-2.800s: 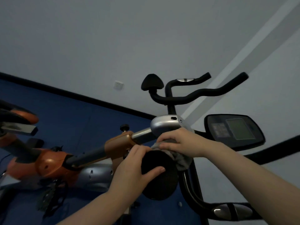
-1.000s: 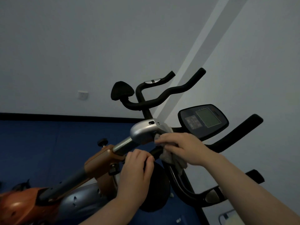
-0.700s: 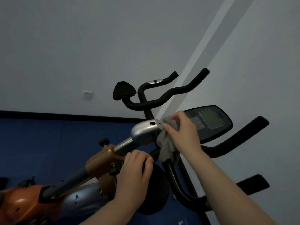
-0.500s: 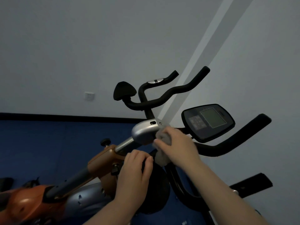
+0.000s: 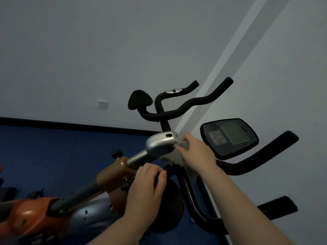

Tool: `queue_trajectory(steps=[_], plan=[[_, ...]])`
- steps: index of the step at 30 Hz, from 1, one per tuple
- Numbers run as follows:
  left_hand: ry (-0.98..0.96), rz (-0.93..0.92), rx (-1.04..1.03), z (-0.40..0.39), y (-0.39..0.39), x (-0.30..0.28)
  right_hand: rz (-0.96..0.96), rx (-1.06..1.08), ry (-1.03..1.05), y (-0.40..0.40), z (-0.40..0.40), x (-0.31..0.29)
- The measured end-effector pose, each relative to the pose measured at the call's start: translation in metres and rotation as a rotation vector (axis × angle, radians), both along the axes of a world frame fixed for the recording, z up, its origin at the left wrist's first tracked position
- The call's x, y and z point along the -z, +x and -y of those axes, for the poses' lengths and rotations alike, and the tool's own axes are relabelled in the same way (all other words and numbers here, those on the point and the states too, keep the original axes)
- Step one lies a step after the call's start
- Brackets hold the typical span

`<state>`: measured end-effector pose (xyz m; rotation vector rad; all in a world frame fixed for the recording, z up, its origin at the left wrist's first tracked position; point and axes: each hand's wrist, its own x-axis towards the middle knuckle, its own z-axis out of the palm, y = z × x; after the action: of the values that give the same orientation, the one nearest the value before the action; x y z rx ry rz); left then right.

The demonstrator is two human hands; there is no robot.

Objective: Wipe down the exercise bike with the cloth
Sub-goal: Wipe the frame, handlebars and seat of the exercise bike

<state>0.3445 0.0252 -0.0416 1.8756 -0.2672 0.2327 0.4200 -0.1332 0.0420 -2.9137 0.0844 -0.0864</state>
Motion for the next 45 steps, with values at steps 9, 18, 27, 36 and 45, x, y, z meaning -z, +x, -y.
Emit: queue_trajectory(steps=[9,18,27,36,45], plan=[[-0.017,0.011,-0.005,0.0,0.002,-0.001,-0.065,-0.081,0.015,0.008,-0.005,-0.002],[-0.022,0.015,0.004,0.0,0.002,-0.001,-0.021,-0.118,0.004,0.008,-0.01,0.0],[-0.021,0.018,0.009,-0.001,0.002,0.0,-0.069,-0.154,0.03,0.014,-0.003,-0.007],[-0.028,0.01,0.015,0.0,0.002,-0.002,-0.088,-0.126,0.094,0.019,0.002,-0.01],[-0.011,0.004,0.01,-0.001,0.002,-0.002,-0.109,-0.15,0.112,0.017,0.002,-0.013]])
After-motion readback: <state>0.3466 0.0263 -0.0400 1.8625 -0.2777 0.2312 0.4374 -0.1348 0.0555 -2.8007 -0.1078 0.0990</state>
